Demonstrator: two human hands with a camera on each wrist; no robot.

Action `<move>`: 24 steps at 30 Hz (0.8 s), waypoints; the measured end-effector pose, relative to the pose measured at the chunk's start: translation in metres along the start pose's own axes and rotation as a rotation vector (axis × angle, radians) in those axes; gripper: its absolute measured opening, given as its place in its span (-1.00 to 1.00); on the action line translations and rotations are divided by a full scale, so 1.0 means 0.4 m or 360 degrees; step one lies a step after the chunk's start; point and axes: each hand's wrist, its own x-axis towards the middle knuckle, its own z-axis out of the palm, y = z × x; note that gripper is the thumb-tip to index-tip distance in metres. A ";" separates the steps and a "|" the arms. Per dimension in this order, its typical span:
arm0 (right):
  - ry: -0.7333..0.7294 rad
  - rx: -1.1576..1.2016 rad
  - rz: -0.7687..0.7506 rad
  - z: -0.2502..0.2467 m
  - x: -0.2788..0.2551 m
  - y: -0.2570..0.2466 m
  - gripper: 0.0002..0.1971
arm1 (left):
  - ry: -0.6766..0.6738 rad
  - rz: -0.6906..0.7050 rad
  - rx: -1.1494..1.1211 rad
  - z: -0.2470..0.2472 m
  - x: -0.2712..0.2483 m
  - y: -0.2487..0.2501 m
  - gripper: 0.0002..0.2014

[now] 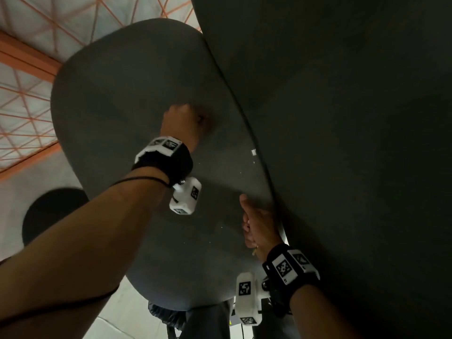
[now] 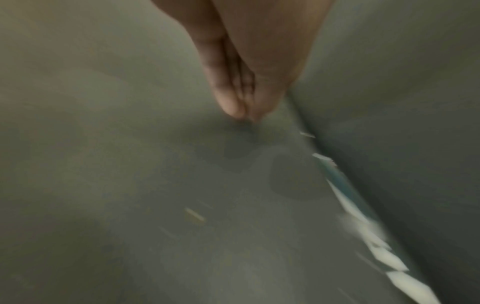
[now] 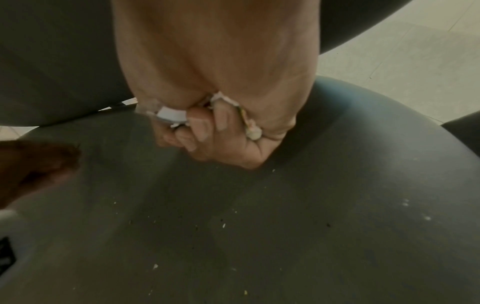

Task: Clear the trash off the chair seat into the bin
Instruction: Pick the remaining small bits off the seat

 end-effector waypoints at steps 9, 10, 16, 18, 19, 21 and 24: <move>0.0068 0.0046 0.0135 -0.003 0.008 -0.002 -0.46 | -0.0511 0.0012 -0.0332 0.214 -0.066 0.144 -0.71; 0.0077 0.0058 0.0145 -0.007 0.010 -0.003 -0.47 | -0.0515 -0.0036 -0.0333 0.226 -0.068 0.147 -0.66; 0.0130 0.0077 0.0171 -0.017 0.010 -0.015 -0.47 | -0.0462 -0.0061 -0.0211 0.245 -0.071 0.166 -0.73; 0.0128 0.0076 0.0151 -0.016 0.009 -0.015 -0.46 | -0.0514 -0.0081 -0.0221 0.235 -0.073 0.169 -0.78; 0.0132 0.0076 0.0141 -0.015 0.008 -0.017 -0.45 | -0.0539 -0.0111 -0.0276 0.224 -0.077 0.169 -0.81; 0.0147 0.0082 0.0126 -0.012 0.004 -0.023 -0.43 | -0.0569 -0.0178 -0.0455 0.196 -0.094 0.161 -0.88; 0.0102 0.0149 0.0150 -0.004 0.001 -0.037 -0.41 | -0.0604 -0.0247 -0.0716 0.132 -0.165 0.141 -0.89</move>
